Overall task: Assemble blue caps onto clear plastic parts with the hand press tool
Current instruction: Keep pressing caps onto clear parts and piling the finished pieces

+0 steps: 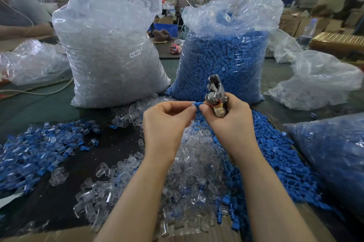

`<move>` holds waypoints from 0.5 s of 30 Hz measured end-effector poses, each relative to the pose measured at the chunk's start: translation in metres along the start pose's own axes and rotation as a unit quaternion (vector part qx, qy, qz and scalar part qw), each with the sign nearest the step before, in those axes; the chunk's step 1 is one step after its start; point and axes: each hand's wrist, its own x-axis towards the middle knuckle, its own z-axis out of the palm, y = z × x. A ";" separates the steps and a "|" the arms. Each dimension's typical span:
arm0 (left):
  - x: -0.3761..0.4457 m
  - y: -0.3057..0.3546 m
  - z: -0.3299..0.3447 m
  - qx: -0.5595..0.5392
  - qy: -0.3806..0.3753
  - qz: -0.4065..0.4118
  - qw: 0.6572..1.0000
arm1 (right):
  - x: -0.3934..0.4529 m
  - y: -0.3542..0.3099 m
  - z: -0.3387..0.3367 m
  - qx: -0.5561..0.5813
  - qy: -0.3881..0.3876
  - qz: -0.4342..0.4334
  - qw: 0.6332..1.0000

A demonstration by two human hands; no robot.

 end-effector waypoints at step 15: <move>-0.003 0.002 0.003 0.060 0.003 0.050 0.997 | 0.003 0.001 -0.006 -0.019 -0.045 -0.018 0.999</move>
